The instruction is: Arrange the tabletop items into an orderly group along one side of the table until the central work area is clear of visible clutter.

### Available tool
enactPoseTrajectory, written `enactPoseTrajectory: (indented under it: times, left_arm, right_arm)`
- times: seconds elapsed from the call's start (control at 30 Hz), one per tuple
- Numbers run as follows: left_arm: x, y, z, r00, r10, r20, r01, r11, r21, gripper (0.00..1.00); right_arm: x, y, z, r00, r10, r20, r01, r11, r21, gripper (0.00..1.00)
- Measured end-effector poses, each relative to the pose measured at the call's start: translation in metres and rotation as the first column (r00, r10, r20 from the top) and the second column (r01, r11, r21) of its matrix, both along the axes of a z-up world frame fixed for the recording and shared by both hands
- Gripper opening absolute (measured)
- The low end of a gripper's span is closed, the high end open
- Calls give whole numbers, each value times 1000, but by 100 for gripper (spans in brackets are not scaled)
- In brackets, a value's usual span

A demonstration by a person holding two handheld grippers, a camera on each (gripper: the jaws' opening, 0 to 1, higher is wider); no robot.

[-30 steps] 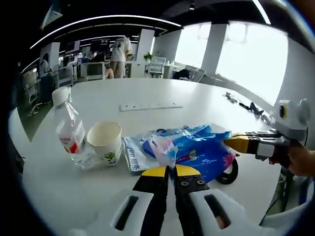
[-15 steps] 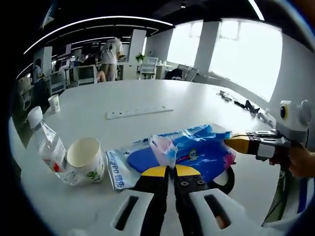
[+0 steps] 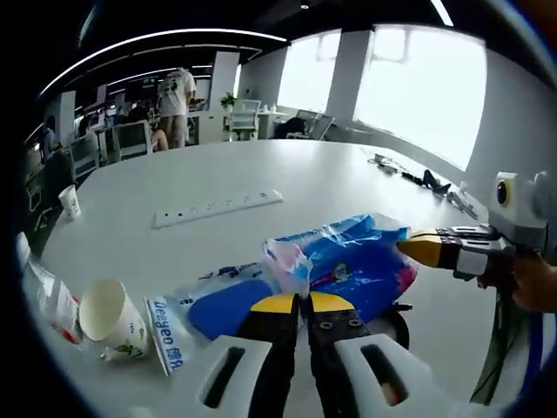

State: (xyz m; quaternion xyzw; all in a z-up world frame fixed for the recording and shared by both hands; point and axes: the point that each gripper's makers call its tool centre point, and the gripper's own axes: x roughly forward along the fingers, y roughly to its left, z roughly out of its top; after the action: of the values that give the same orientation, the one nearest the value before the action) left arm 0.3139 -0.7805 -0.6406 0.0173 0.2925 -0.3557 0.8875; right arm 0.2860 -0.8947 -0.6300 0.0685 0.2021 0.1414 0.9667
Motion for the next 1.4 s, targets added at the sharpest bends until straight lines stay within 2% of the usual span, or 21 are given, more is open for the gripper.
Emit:
enactPoseTrajectory:
  times: [0.47,0.8,1.13,1.4]
  left_arm:
    - [11,-32,-13,999,-32,-13,32,999,15,3]
    - [14,-61,-36,997,-48,-58,48,999,3,3]
    - [22,-78,-41,998,-58,-27,58,998,27,3]
    - [25,-80,-52,999,-43,-31,45,997,56,3]
  right_arm:
    - [10,-32,-12,999,-36,-7,35,999,-8,0]
    - [19,-61,-26,997,-72,-19,72,997,-26,0]
    - [22,-77,-43,995,-92,-28,91,995,-36,0]
    - [30,-82,-56,996,-83,-40,82,996,-28,0]
